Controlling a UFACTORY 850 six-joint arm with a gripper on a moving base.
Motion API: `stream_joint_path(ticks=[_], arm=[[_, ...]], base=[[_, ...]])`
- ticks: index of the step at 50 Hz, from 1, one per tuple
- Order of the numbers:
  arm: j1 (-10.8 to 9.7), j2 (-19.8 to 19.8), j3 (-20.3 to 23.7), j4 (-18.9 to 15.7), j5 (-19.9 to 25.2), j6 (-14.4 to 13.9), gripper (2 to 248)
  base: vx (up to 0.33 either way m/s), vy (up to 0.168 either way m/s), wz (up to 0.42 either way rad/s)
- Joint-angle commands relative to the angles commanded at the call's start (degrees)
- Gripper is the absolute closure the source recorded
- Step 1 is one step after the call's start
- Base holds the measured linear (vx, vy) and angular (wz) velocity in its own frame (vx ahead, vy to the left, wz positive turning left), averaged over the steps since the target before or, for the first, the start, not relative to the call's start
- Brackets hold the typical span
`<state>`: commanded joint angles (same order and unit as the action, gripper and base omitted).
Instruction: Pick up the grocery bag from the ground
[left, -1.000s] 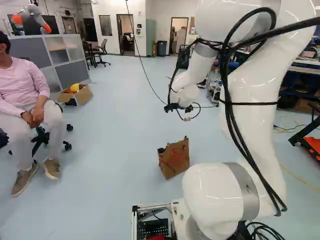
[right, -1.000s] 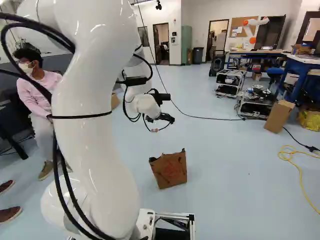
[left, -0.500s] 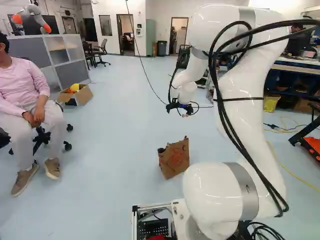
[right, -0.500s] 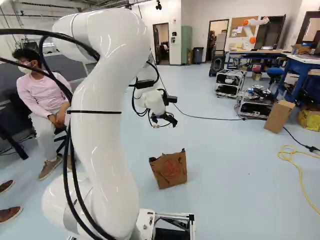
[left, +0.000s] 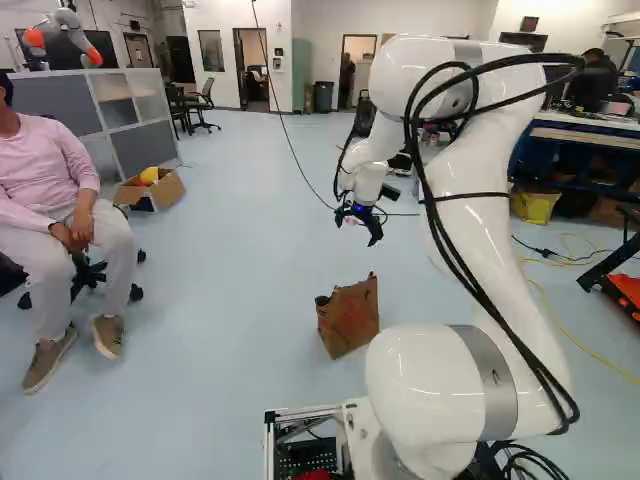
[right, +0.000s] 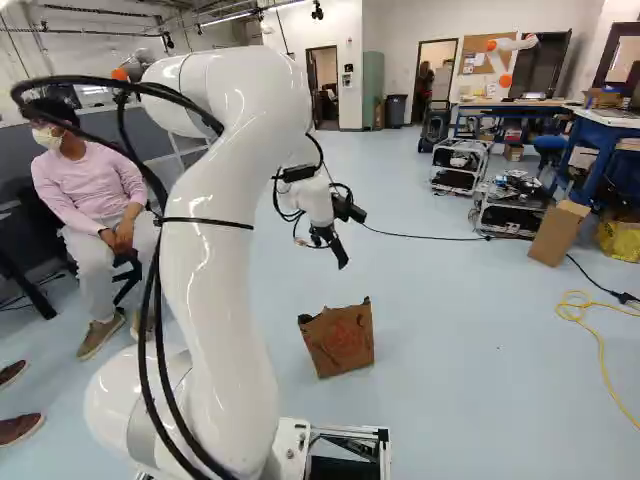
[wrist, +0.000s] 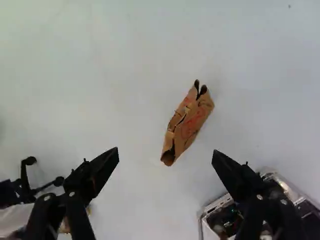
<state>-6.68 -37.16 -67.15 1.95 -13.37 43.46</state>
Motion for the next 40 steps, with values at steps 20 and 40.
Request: stream_joint_path(ticks=[20,40], arm=[[0.6,-6.1,-9.5,0.0,-9.1,4.7,3],[-0.7,-16.1,-21.3,0.8,-14.8,4.8,3]], base=[[0.000,0.000,0.000],[0.000,0.000,0.000]])
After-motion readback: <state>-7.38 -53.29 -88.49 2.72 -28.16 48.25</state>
